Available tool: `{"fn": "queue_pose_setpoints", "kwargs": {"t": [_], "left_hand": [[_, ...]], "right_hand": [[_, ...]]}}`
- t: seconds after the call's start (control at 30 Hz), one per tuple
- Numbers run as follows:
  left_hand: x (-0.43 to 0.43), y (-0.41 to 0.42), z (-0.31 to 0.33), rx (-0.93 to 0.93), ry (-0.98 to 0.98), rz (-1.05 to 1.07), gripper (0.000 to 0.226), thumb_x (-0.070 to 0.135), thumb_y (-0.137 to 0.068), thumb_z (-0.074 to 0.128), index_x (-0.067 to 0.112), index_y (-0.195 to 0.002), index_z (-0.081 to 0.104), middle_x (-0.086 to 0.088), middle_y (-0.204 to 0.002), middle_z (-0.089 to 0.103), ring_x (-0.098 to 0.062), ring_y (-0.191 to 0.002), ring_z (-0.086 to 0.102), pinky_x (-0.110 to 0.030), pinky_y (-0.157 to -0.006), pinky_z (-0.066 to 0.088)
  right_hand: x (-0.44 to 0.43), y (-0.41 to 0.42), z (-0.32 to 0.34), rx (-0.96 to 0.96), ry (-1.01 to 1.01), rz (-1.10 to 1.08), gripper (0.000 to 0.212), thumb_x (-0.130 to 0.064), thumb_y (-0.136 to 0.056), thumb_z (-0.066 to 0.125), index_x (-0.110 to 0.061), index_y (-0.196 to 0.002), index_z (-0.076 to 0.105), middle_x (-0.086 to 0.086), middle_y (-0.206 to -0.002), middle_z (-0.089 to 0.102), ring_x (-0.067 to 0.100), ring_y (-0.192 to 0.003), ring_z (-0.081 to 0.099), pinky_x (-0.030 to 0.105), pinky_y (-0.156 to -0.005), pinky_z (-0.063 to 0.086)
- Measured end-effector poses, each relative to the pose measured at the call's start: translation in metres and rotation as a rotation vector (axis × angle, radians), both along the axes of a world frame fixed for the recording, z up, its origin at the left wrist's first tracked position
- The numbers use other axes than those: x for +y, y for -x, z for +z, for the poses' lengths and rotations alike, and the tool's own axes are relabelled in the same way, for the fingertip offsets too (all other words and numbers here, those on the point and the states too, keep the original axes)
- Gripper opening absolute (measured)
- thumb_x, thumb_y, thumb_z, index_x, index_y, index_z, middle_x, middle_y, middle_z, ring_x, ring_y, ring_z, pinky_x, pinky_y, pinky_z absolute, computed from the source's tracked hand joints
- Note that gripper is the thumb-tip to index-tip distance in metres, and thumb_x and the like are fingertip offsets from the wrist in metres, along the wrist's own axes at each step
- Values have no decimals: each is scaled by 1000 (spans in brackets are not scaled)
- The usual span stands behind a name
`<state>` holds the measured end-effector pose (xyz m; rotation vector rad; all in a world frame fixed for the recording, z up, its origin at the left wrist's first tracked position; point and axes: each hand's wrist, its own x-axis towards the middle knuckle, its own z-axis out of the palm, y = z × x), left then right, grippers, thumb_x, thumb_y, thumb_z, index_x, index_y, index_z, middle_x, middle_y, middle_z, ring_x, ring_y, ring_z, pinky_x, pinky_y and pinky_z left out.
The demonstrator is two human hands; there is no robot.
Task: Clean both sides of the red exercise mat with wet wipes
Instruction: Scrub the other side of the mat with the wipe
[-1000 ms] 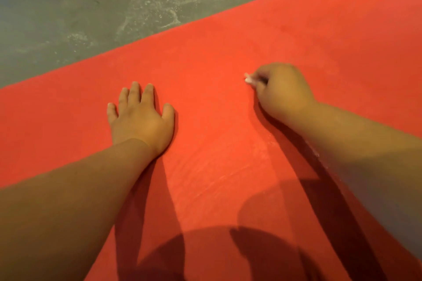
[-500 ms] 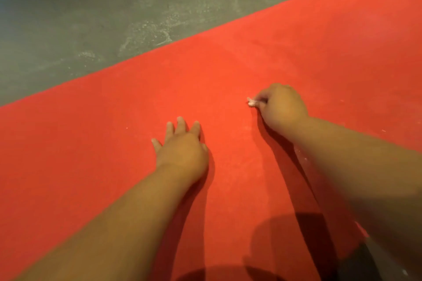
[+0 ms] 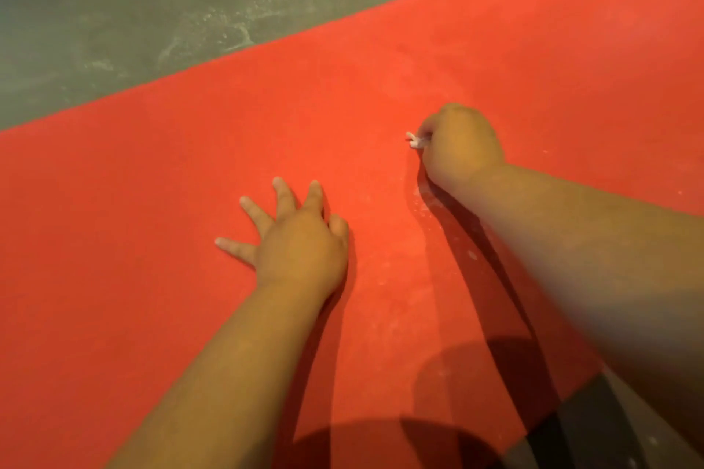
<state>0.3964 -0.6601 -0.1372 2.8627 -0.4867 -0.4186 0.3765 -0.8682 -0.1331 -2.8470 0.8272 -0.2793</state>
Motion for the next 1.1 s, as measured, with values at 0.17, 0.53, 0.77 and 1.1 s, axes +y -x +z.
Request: {"fn": "queue_pose_setpoints", "kwargs": {"t": [0.17, 0.53, 0.77, 1.1], "left_hand": [[-16, -15, -2, -52, 42, -30, 52, 40, -96, 34, 43, -147, 25, 14, -160, 5, -35, -147, -8, -80, -98, -3], [-8, -6, -14, -193, 71, -84, 49, 40, -98, 31, 42, -147, 26, 17, -159, 14, -28, -148, 1, -69, -109, -2], [-10, -5, -16, -221, 180, -230, 49, 24, -97, 34, 30, -145, 39, 8, -157, 26, -16, -147, 14, -47, -119, 5], [-12, -6, -17, -240, 192, -192, 50, 22, -93, 36, 29, -142, 42, 7, -156, 29, -16, -146, 18, -46, -119, 8]], "right_hand": [[50, 55, -3, -143, -118, 328, 15, -17, -81, 61, -14, -86, 75, 7, -87, 62, 29, -86, 59, 39, -74, 48], [-12, -9, -2, -29, -87, 11, 20, -21, -90, 60, -10, -101, 73, 18, -101, 67, 34, -95, 61, 33, -75, 45], [47, 82, 6, -91, -251, 347, 16, -20, -86, 64, -17, -99, 74, 6, -95, 64, 25, -90, 59, 30, -76, 41], [-6, 62, -6, -90, -97, 48, 21, -12, -84, 55, -13, -96, 72, 14, -99, 62, 35, -95, 57, 35, -81, 44]]}}
